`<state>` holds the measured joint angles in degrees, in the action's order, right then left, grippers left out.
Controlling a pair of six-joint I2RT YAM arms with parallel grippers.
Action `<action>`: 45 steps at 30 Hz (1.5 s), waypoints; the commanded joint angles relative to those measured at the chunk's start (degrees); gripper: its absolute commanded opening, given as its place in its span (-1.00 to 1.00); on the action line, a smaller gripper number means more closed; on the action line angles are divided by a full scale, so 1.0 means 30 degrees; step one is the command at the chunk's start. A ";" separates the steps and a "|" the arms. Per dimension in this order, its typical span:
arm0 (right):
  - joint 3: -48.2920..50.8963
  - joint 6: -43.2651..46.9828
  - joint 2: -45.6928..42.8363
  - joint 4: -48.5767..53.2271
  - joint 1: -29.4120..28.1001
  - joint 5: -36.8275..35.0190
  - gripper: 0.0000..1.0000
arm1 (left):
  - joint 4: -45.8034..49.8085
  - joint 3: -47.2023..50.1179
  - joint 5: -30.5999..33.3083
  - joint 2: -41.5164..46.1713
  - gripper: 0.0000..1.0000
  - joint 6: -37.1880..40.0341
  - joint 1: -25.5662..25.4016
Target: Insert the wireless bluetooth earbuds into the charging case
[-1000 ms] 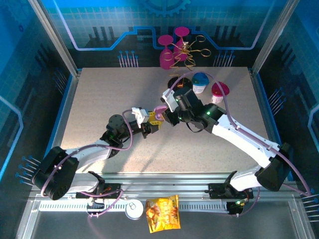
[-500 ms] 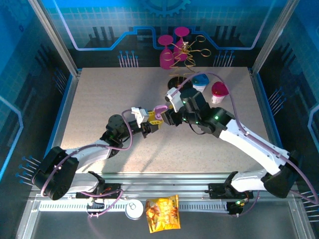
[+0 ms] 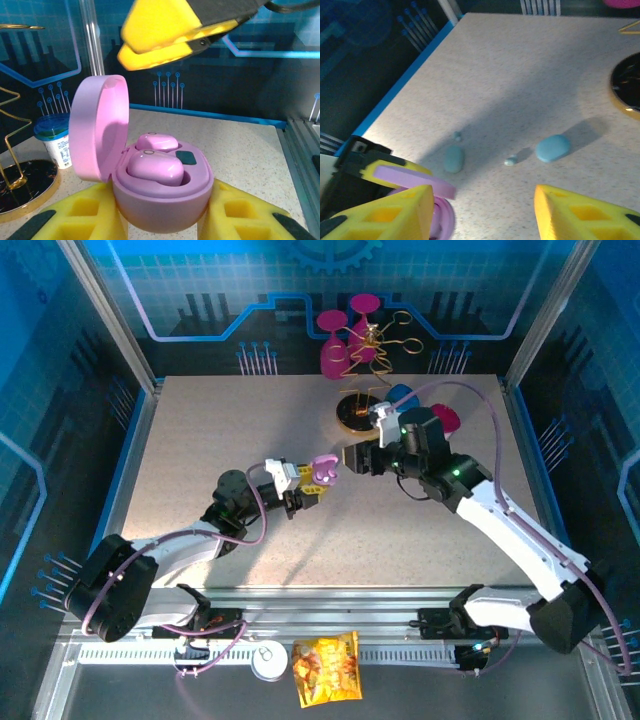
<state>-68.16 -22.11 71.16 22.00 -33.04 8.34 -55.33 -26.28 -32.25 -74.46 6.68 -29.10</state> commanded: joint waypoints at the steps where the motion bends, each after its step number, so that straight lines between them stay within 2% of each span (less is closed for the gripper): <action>1: -0.1814 -0.0460 0.1155 0.0919 0.0008 0.2594 0.13 | 0.0392 0.0030 -0.1036 0.0601 -0.57 0.1376 -0.0051; 8: -0.3129 0.1118 0.3080 0.3590 -0.0905 0.2900 0.16 | 0.1217 -0.0322 0.0175 0.0936 -0.55 0.0756 -0.0054; 17: -0.0751 0.1278 0.0690 0.3304 -0.1192 0.2666 0.16 | 0.0562 -0.0326 0.0830 0.0777 -0.55 0.0099 -0.0024; 20: 0.0180 -0.1022 -0.0036 0.1940 -0.0519 0.3095 0.29 | -0.0119 -0.0326 0.0701 0.0623 -0.55 -0.0315 -0.0025; 25: 0.2717 -0.6766 -0.0494 -0.3112 0.0541 0.7055 0.54 | -0.1037 -0.0307 0.0546 0.0720 -0.55 -0.0722 -0.0021; 30: 0.4693 -1.1311 0.0176 -0.8446 0.0323 0.9970 0.58 | -0.1437 -0.0350 0.0559 0.0795 -0.55 -0.0896 -0.0014; 34: 0.5668 -1.2983 0.0568 -1.0746 0.0160 1.0548 0.38 | -0.1595 -0.0370 0.0482 0.0853 -0.55 -0.0966 -0.0035; 37: 0.6320 -1.3385 0.0569 -1.1331 0.0187 1.0237 0.01 | -0.1602 -0.0294 0.0404 0.0996 -0.55 -0.1025 -0.0026; 40: 0.6672 -1.3649 0.0621 -1.1817 0.0279 1.0202 -0.27 | -0.1572 -0.0184 0.0392 0.1179 -0.54 -0.1047 -0.0022; 45: 0.7036 -1.4438 0.0934 -1.3427 0.0348 1.0422 -0.42 | -0.1515 -0.0029 0.0297 0.1467 -0.51 -0.1126 -0.0051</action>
<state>-47.94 -63.55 72.73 -13.63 -32.08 38.65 -57.25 -26.24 -29.76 -72.36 4.40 -28.99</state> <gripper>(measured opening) 0.308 0.338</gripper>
